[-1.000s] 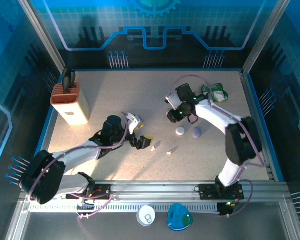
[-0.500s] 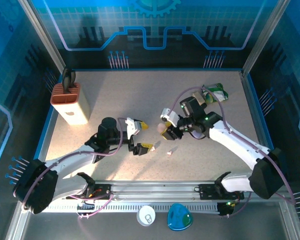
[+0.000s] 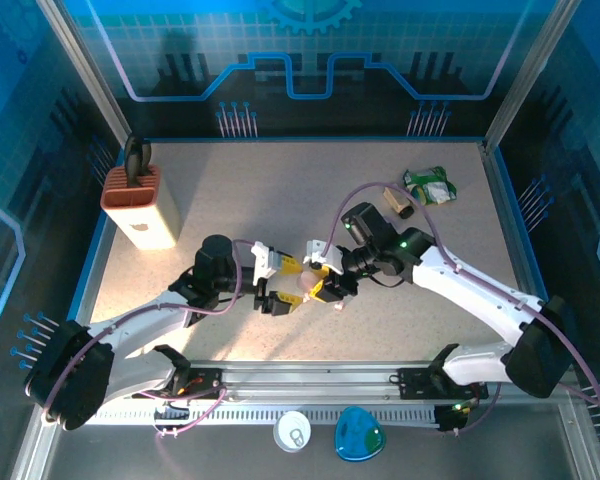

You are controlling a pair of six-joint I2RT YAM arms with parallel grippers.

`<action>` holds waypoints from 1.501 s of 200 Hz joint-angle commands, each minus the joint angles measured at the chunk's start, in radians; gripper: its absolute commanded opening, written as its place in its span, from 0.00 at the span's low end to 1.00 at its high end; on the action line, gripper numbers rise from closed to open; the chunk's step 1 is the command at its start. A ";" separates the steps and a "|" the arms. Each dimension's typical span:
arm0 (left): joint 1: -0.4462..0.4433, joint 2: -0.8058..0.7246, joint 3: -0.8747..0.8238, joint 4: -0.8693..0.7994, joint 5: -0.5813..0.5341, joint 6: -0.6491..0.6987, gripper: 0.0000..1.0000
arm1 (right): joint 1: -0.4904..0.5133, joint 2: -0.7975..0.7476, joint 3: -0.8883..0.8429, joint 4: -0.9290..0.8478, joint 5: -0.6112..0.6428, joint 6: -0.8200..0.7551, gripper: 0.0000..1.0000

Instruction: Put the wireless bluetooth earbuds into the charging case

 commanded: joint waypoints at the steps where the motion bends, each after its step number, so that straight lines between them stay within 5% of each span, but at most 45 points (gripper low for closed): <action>1: -0.009 0.002 0.003 0.004 0.051 0.012 0.68 | 0.017 0.018 0.039 -0.040 -0.017 -0.023 0.31; 85: -0.014 0.021 0.014 -0.003 0.048 -0.004 0.49 | 0.037 0.066 0.062 -0.009 -0.007 0.000 0.30; 211: -0.016 0.031 0.025 -0.019 0.059 -0.020 0.43 | 0.061 0.094 0.079 -0.038 0.017 -0.023 0.30; 239: -0.016 0.034 0.028 -0.022 0.066 -0.019 0.30 | 0.061 0.102 0.082 -0.038 0.024 -0.026 0.31; 265: -0.016 0.031 0.020 -0.016 0.061 -0.011 0.24 | 0.059 0.092 0.072 -0.022 0.048 -0.021 0.37; 300: -0.015 0.021 0.008 -0.003 0.044 -0.002 0.25 | 0.030 0.043 0.028 0.047 0.073 0.031 0.59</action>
